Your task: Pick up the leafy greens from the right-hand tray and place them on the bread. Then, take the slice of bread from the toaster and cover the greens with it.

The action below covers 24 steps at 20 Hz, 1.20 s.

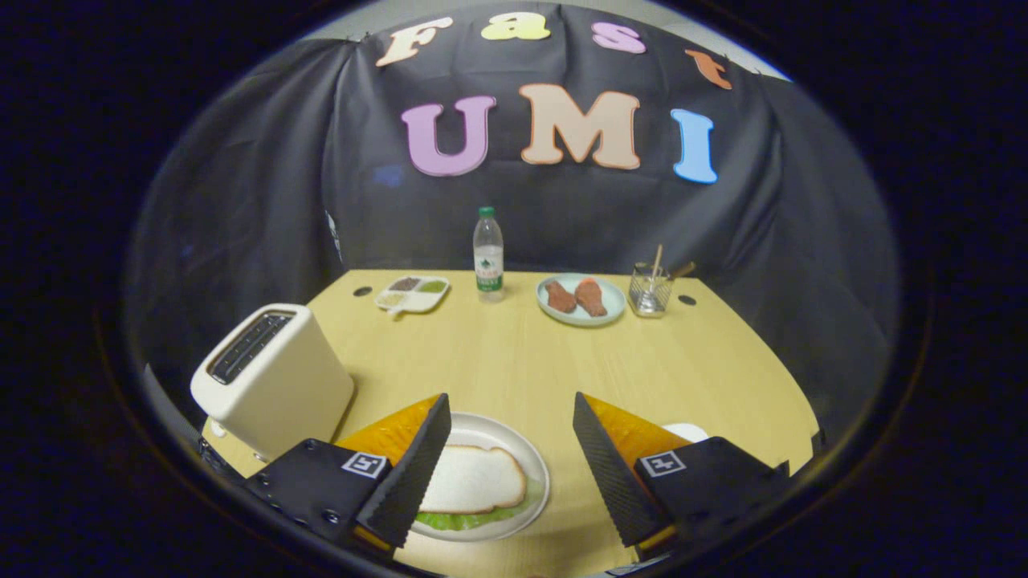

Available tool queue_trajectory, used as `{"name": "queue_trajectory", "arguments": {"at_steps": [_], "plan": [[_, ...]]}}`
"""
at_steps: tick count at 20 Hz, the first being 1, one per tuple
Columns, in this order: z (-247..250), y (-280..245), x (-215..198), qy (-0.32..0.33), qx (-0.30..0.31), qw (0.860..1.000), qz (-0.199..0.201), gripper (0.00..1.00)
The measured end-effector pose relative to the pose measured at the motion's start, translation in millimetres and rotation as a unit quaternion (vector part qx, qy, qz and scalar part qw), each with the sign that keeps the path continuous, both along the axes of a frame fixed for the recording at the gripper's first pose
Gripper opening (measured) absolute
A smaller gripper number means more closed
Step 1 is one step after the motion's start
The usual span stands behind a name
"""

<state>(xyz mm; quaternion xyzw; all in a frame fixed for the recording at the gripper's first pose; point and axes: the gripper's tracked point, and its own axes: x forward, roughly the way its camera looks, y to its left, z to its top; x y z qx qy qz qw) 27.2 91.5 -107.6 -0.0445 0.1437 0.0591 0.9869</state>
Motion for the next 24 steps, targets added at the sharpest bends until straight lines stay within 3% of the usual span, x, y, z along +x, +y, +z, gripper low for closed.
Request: {"name": "queue_trajectory", "arguments": {"at_steps": [5,11,24], "plan": [[65.9,15.3,-3.6,-0.095,0.036,0.994,0.029,0.98],[124.5,-4.1,-14.4,-0.191,0.030,0.981,-0.005,0.98],[131.4,-8.2,-26.4,-0.198,0.046,0.979,-0.012,0.97]]}}
